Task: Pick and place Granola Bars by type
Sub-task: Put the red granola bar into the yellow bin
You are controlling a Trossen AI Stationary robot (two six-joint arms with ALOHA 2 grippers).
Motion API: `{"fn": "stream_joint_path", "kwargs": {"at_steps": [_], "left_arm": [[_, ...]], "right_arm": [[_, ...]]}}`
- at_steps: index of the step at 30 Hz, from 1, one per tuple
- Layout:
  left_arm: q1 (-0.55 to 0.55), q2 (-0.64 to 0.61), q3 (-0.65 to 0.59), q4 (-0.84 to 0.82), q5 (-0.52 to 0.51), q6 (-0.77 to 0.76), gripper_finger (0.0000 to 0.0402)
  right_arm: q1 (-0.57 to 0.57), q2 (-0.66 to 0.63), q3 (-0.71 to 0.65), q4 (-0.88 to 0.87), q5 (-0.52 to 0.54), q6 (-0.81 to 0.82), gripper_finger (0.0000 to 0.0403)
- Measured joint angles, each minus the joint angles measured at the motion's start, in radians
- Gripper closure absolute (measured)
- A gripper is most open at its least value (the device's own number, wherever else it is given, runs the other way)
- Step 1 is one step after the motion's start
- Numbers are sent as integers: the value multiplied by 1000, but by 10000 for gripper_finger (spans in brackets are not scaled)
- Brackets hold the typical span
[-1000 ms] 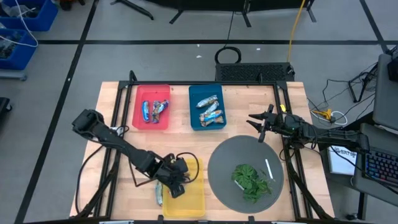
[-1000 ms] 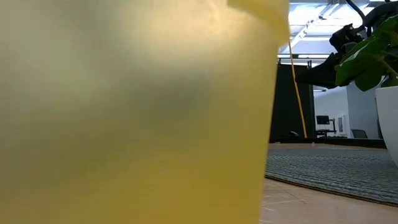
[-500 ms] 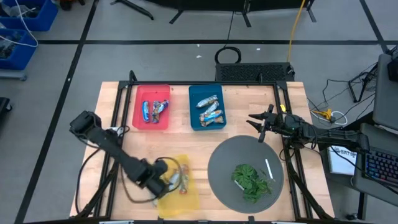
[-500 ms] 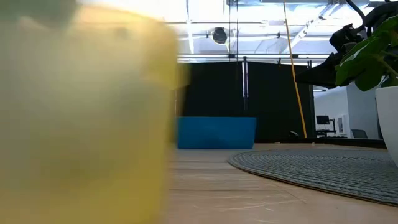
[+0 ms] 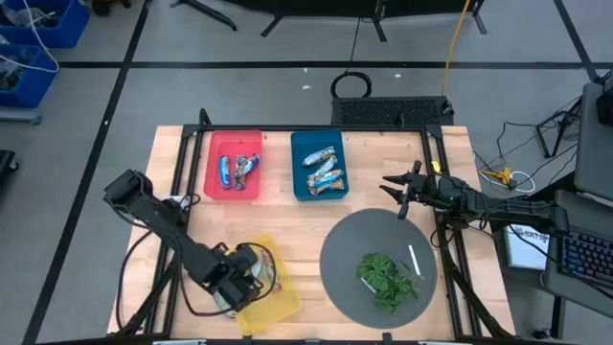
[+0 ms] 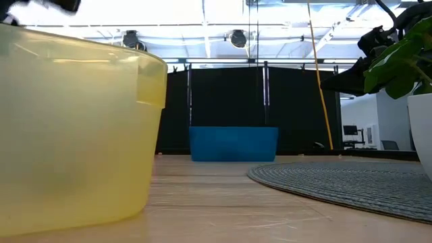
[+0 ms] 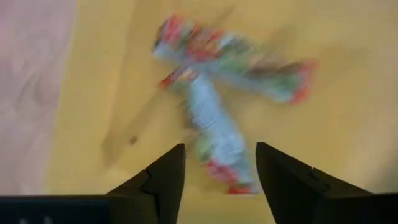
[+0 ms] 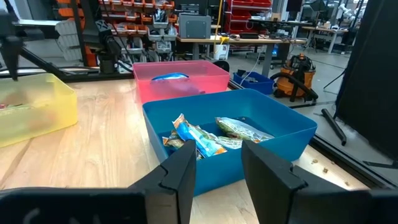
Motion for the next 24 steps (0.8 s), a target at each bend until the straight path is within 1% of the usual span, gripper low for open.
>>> {"fn": "stream_joint_path", "kwargs": {"at_steps": [2, 4, 6, 8, 10, 14, 18, 21, 24], "left_arm": [[-18, -17, 48, -43, -14, -11, 219], [-46, -27, 98, -119, 7, -60, 237], [-87, -31, 143, -182, 8, -158, 253], [-136, -36, 169, -177, -16, -279, 267], [-196, -32, 166, -156, -31, -395, 278], [-292, -12, 135, -145, -25, -653, 294], [-351, 13, 97, -133, -21, -864, 299], [-360, 14, 76, -129, -16, -892, 298], [-329, 14, 68, -105, -17, -876, 297]], "right_arm": [[0, 0, 0, 0, 0, 0, 284], [0, 0, 0, 0, 0, 0, 283], [0, 0, 0, 0, 0, 0, 282], [0, 0, 0, 0, 0, 0, 282], [0, 0, 0, 0, 0, 0, 284], [0, 0, 0, 0, 0, 0, 283], [0, 0, 0, 0, 0, 0, 282], [0, 0, 0, 0, 0, 0, 284], [0, 0, 0, 0, 0, 0, 283]]}}
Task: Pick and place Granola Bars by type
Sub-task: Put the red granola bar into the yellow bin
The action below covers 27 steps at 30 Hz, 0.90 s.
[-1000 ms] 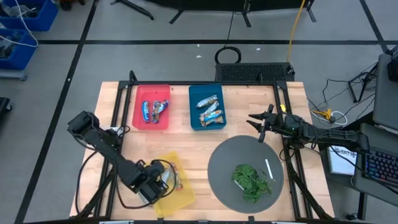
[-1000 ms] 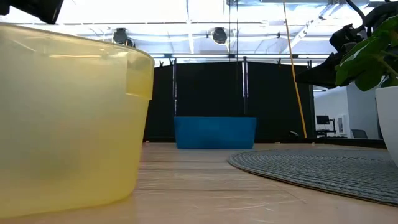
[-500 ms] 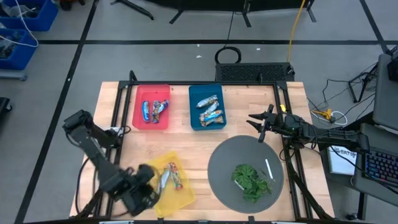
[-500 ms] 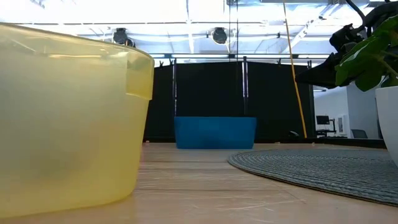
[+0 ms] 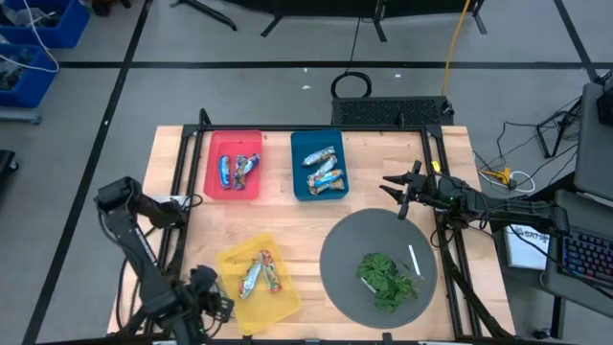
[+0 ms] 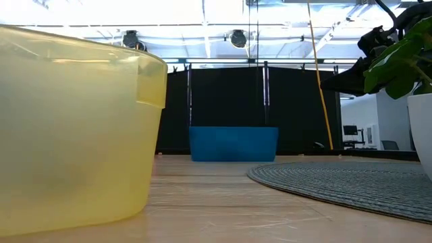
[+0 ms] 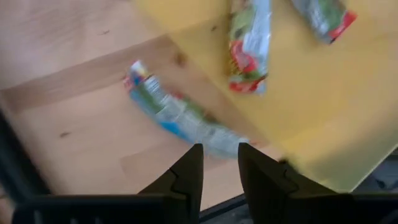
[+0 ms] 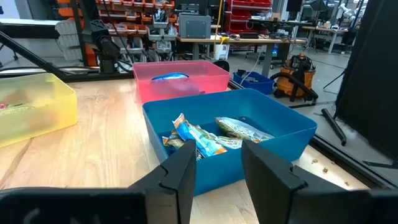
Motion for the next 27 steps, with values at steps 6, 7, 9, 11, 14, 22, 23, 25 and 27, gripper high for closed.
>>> {"fn": "stream_joint_path", "kwargs": {"at_steps": [6, 7, 9, 11, 14, 22, 23, 25, 27], "left_arm": [[44, 0, -88, 46, 108, -11, 253], [46, 0, -112, 72, 126, -11, 242], [49, 0, -152, 108, 160, -11, 219], [50, 0, -186, 114, 195, -18, 200], [49, 0, -224, 140, 205, -36, 186], [52, 0, -330, 348, 143, -32, 206], [50, 0, -348, 378, 140, -32, 211], [43, -1, -374, 424, 127, -35, 222], [35, -2, -379, 432, 121, -25, 242]], "right_arm": [[0, 0, 0, 0, 0, 0, 283], [0, 0, 0, 0, 0, 0, 284], [0, 0, 0, 0, 0, 0, 284], [0, 0, 0, 0, 0, 0, 283], [0, 0, 0, 0, 0, 0, 282], [0, 0, 0, 0, 0, 0, 283], [0, 0, 0, 0, 0, 0, 282], [0, 0, 0, 0, 0, 0, 282], [0, 0, 0, 0, 0, 0, 283]]}}
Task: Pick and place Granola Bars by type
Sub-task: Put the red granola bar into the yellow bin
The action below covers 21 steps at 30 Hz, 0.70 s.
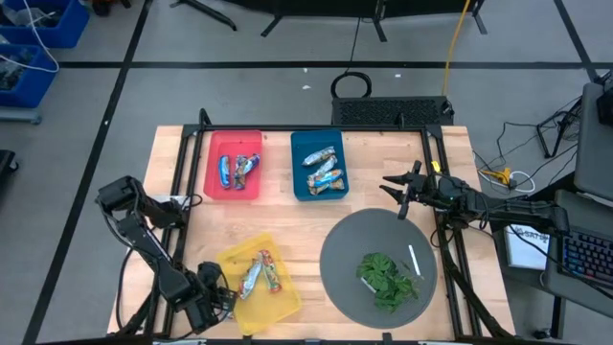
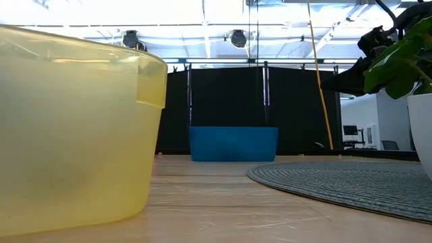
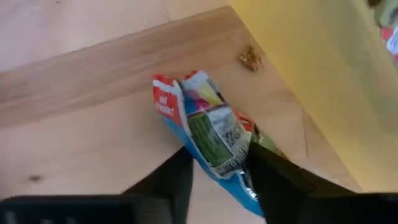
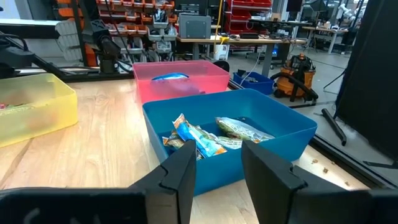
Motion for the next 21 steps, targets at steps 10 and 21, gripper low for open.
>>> {"fn": "stream_joint_path", "kwargs": {"at_steps": [10, 21], "left_arm": [[-34, -17, 101, -175, -75, 124, 391], [-75, -48, 448, -514, -456, 283, 394]], "right_arm": [[0, 0, 0, 0, 0, 0, 282], [0, 0, 0, 0, 0, 0, 282]]}}
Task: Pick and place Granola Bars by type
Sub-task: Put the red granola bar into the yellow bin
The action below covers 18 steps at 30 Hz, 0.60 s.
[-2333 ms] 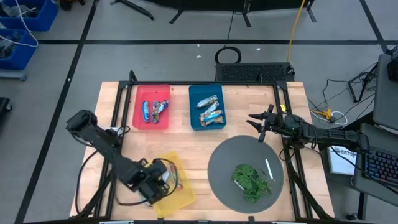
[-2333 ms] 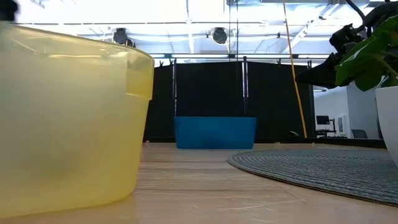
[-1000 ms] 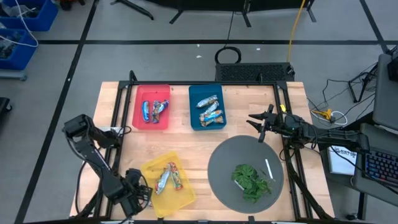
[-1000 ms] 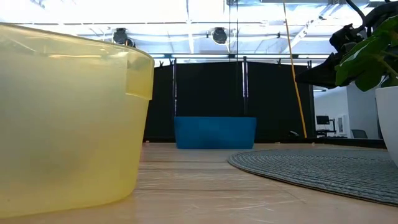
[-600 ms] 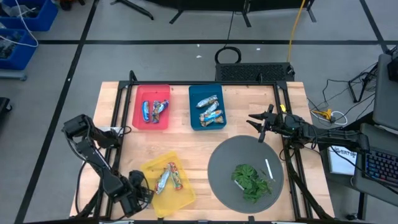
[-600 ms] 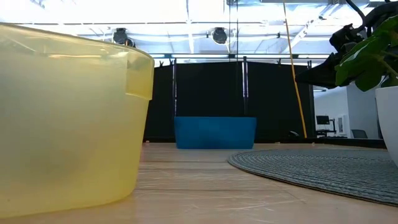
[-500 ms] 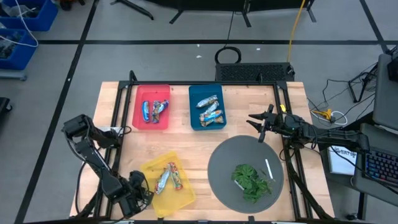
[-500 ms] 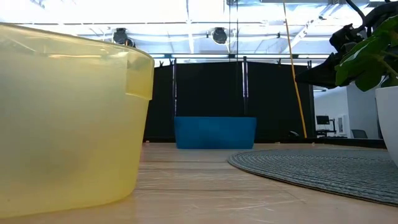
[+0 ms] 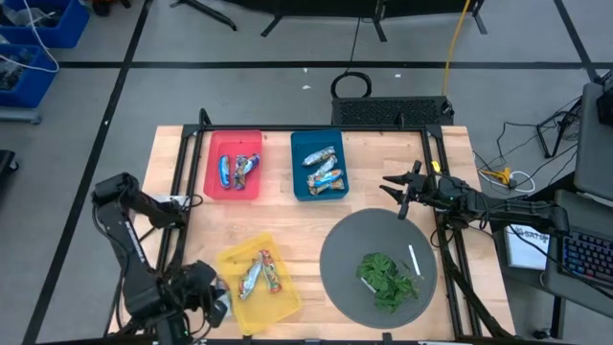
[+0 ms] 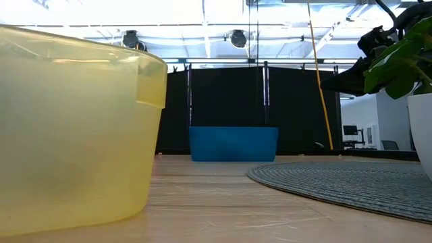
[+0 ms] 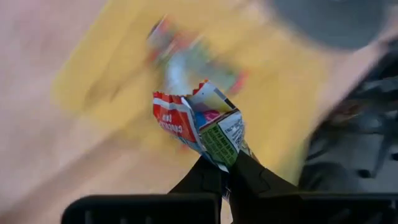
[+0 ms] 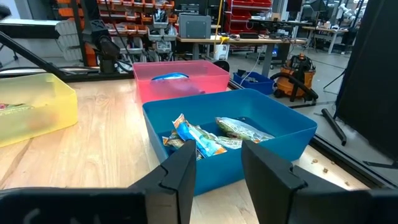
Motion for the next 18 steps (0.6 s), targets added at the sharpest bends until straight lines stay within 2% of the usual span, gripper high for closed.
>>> {"fn": "stream_joint_path", "kwargs": {"at_steps": [2, 4, 12, 18], "left_arm": [[27, 0, 37, 4, -82, 94, 394], [74, 0, 47, 28, -89, 185, 394], [276, 1, -127, 420, 148, 620, 394], [350, 1, -235, 517, 230, 710, 387]], "right_arm": [[0, 0, 0, 0, 0, 0, 283], [0, 0, 0, 0, 0, 0, 284], [0, 0, 0, 0, 0, 0, 283], [0, 0, 0, 0, 0, 0, 283]]}}
